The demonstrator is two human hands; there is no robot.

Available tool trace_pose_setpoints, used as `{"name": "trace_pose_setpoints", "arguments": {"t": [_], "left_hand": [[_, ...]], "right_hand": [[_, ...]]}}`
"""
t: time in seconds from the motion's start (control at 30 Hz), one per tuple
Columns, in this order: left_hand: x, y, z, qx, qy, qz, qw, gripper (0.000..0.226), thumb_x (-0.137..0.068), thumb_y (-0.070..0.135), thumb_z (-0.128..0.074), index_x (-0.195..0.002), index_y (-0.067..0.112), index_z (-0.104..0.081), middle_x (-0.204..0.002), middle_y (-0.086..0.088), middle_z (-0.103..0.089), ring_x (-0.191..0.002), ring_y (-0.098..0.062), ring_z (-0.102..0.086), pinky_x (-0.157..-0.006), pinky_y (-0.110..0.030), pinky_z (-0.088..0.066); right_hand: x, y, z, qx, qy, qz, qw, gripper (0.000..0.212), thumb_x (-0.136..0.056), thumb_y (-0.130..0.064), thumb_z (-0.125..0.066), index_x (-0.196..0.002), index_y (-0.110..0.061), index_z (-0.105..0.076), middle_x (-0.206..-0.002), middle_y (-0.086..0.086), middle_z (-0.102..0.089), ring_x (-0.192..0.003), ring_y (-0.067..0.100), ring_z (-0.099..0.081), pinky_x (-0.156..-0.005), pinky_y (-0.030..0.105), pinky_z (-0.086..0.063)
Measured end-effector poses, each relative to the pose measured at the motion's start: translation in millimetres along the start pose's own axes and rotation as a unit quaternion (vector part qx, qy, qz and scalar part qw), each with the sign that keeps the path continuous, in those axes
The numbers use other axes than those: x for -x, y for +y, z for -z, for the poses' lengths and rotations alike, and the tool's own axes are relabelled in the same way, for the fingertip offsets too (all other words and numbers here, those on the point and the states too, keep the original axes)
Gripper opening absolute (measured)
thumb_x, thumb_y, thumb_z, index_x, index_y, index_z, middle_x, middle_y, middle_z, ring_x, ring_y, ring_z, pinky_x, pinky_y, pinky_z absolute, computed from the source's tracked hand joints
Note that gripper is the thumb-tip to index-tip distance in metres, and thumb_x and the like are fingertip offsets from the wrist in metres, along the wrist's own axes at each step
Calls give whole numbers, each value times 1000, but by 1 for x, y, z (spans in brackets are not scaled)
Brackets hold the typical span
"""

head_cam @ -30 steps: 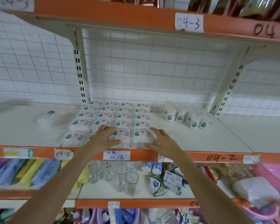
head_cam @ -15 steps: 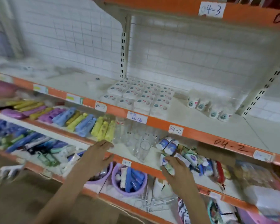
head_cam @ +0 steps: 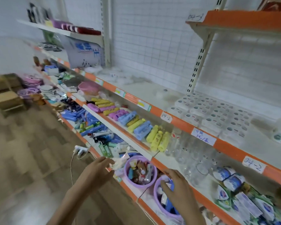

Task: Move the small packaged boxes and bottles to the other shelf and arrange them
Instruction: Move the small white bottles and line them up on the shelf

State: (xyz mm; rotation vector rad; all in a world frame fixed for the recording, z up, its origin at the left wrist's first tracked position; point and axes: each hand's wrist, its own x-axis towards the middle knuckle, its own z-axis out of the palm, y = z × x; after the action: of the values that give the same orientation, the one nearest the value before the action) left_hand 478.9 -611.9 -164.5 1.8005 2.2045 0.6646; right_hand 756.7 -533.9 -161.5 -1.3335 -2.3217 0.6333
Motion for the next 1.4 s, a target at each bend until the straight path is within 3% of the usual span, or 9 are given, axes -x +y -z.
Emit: {"name": "trace_pose_setpoints", "arguments": {"t": [0.17, 0.33, 0.5, 0.67, 0.9, 1.0, 1.17, 1.27, 1.4], "left_hand": [[-31, -59, 21, 16, -2, 10, 1000, 24, -86, 31, -57, -109, 29, -59, -111, 11, -57, -95, -5, -56, -81, -21, -47], [-88, -126, 50, 12, -15, -16, 1000, 18, -87, 30, -57, -104, 37, -54, -103, 14, -52, -90, 0, -50, -77, -14, -42], [-143, -191, 82, 20, -12, -37, 999, 20, -82, 43, -52, -101, 46, -52, -100, 21, -55, -88, 5, -54, -82, -20, -46], [-196, -225, 92, 33, -28, -60, 997, 21, -87, 32, -59, -104, 42, -51, -103, 19, -53, -86, 9, -53, -74, -7, -40], [-297, -229, 91, 53, -19, -124, 991, 23, -85, 21, -64, -97, 38, -52, -95, 20, -53, -81, 2, -54, -73, -4, -40], [-354, -225, 86, 60, -18, -150, 987, 21, -88, 27, -59, -108, 34, -56, -103, 21, -49, -89, 0, -52, -74, -10, -39], [-460, -200, 90, 84, 4, -246, 966, 29, -81, 37, -53, -103, 22, -63, -103, 13, -55, -91, -5, -53, -73, -15, -37], [-522, -179, 97, 79, 18, -291, 953, 36, -79, 44, -46, -104, 24, -61, -103, 17, -49, -85, -5, -53, -73, -18, -41], [-592, -151, 106, 42, 46, -323, 944, 44, -78, 43, -46, -111, 17, -60, -108, 8, -48, -95, -4, -48, -81, -19, -39]], "right_hand": [[-61, -39, -34, 3, -12, 26, 1000, 29, -92, -37, -50, -121, -35, -48, -106, -21, -43, -99, -1, -45, -78, 12, -36], [-136, -85, -63, 0, -24, 6, 1000, 25, -92, -37, -49, -116, -42, -41, -112, -22, -42, -103, -3, -43, -82, 10, -35], [-202, -128, -82, -4, -34, -11, 999, 27, -92, -41, -48, -117, -47, -36, -116, -25, -38, -114, -2, -42, -83, 14, -37], [-254, -142, -79, 3, -13, -10, 1000, 25, -93, -40, -47, -116, -46, -37, -115, -25, -40, -107, -6, -42, -84, 13, -38], [-322, -115, -52, 57, 68, -30, 996, 30, -91, -35, -53, -121, -34, -50, -118, -20, -48, -109, 0, -48, -84, 14, -39], [-356, -92, -28, 81, 114, -34, 990, 29, -91, -29, -55, -119, -31, -53, -114, -19, -49, -108, 2, -51, -80, 11, -38], [-417, -58, 20, 168, 157, -59, 971, 40, -88, -8, -49, -124, -24, -52, -127, -8, -50, -118, 14, -47, -90, 27, -40], [-450, -43, 42, 215, 131, -93, 963, 62, -78, 9, -44, -130, -26, -46, -138, -6, -40, -129, 17, -35, -100, 28, -35], [-481, -24, 62, 283, 17, -140, 949, 80, -76, 14, -39, -137, -38, -33, -150, -10, -15, -139, 13, -9, -109, 27, -19]]}}
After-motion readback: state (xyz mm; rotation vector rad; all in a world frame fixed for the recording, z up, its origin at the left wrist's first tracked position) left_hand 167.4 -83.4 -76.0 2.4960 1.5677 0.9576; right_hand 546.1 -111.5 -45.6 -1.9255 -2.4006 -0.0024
